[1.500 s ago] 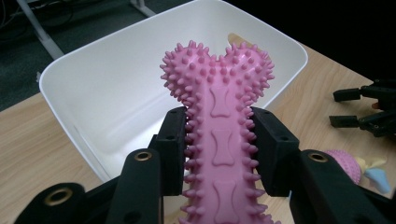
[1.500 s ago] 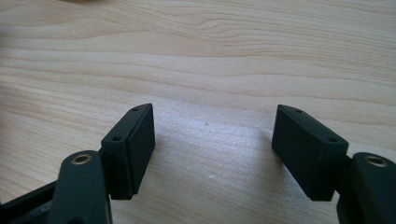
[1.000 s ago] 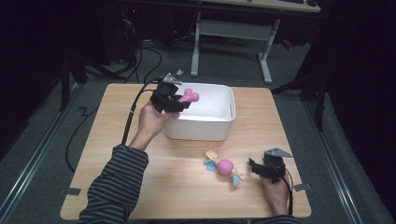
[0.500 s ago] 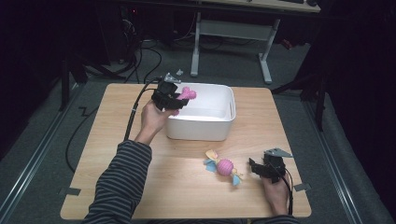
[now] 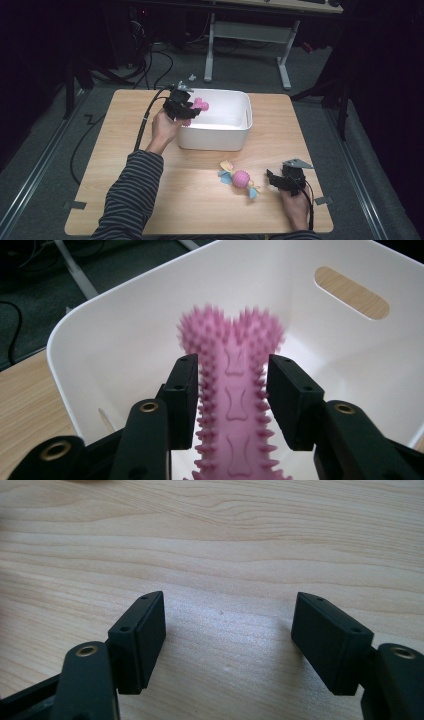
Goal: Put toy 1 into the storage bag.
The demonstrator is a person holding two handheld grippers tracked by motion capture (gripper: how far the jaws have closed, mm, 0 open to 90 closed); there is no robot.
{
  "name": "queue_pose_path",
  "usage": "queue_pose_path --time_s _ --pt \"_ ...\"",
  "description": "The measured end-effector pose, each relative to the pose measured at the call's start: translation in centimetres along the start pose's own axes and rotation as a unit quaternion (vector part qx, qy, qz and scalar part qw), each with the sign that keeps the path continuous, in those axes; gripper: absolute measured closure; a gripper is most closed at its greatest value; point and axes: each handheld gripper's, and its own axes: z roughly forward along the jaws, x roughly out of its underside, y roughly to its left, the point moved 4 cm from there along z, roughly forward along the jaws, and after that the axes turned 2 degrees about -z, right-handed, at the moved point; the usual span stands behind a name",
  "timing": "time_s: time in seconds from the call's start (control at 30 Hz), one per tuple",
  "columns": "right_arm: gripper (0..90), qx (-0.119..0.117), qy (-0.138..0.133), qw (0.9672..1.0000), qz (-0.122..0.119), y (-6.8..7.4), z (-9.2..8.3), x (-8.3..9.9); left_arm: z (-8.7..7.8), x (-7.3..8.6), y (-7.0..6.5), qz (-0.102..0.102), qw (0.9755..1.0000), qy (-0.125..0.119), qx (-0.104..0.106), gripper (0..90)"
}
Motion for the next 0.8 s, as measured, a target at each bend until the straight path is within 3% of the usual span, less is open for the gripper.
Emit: queue_pose_path --time_s 0.37,0.67,0.8 --pt "30.1 0.0 0.0 1.0 0.0 0.0 0.0 0.0 0.1 0.9 0.1 -0.004 1.0 0.007 0.004 61.5" --pt "30.1 0.0 0.0 1.0 0.0 0.0 0.0 0.0 -1.4 0.7 -0.5 0.001 0.9997 -0.025 0.004 49.4" --pt "30.1 0.0 0.0 1.0 0.0 0.0 0.0 0.0 -2.6 1.1 -0.5 -0.006 0.9991 -0.042 0.007 44.3"
